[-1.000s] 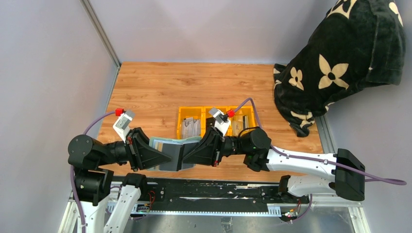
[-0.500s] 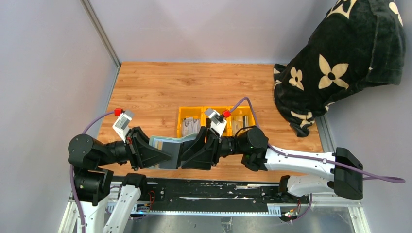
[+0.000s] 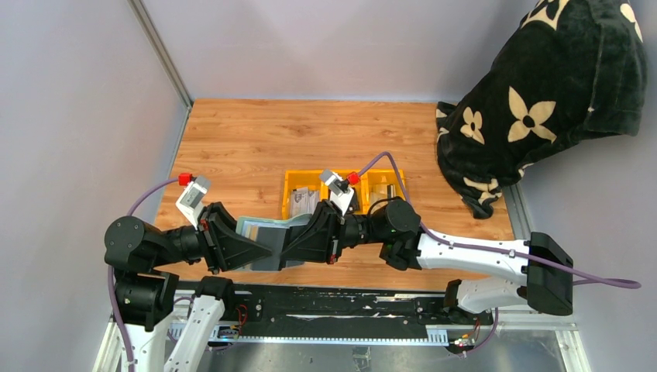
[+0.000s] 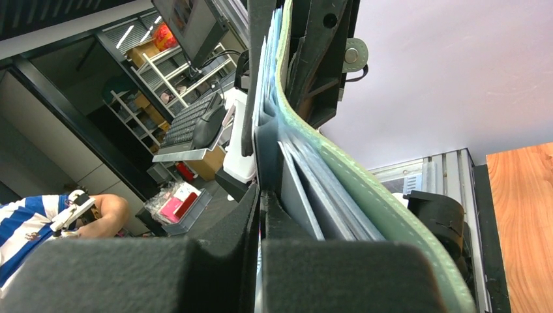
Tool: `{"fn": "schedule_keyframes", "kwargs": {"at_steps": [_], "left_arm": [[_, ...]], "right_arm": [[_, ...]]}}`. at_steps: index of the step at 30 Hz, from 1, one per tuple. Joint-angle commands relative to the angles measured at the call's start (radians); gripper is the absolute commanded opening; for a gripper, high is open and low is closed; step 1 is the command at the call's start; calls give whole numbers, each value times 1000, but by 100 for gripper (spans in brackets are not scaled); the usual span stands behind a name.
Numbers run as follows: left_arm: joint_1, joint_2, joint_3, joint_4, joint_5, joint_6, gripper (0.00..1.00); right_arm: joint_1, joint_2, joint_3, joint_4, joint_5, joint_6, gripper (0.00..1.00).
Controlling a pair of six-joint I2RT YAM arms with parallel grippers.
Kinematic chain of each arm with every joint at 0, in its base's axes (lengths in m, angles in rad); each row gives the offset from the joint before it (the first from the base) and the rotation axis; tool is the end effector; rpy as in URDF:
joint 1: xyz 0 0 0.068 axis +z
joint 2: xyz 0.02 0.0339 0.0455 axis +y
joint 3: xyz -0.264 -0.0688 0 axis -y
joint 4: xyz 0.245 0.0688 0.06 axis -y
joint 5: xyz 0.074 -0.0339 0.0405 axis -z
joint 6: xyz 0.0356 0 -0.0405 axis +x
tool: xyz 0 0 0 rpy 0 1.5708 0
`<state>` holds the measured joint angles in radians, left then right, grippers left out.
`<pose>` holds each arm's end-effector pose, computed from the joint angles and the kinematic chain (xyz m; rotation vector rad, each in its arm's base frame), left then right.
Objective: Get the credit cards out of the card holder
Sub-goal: Remove the credit card from the card holder.
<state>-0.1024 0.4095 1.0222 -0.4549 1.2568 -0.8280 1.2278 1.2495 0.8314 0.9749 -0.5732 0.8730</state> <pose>0.0241 -0.0365 0.4219 0.5919 1.6599 -1.5767 0.0737 0.2637 0.3743 -0.8648 1.1023 2.1147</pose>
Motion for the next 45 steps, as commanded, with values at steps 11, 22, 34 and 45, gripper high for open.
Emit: {"fn": "schedule_keyframes", "kwargs": {"at_steps": [11,22,34,45], "left_arm": [[-6,-6,14,49,36,-65,22],[-6,-8,20,73,34,-95,20],[-6,-3,18,40,14,-39,0],[-6,-6,16,-34,-4,39,0]], "right_arm": [[-9,-33,-99,201,27,40,0],[-14,-61,-163,242,48,45,0],[-12,-63,-175,252,49,55,18],[-7,-11,-55,176,27,37,22]]}}
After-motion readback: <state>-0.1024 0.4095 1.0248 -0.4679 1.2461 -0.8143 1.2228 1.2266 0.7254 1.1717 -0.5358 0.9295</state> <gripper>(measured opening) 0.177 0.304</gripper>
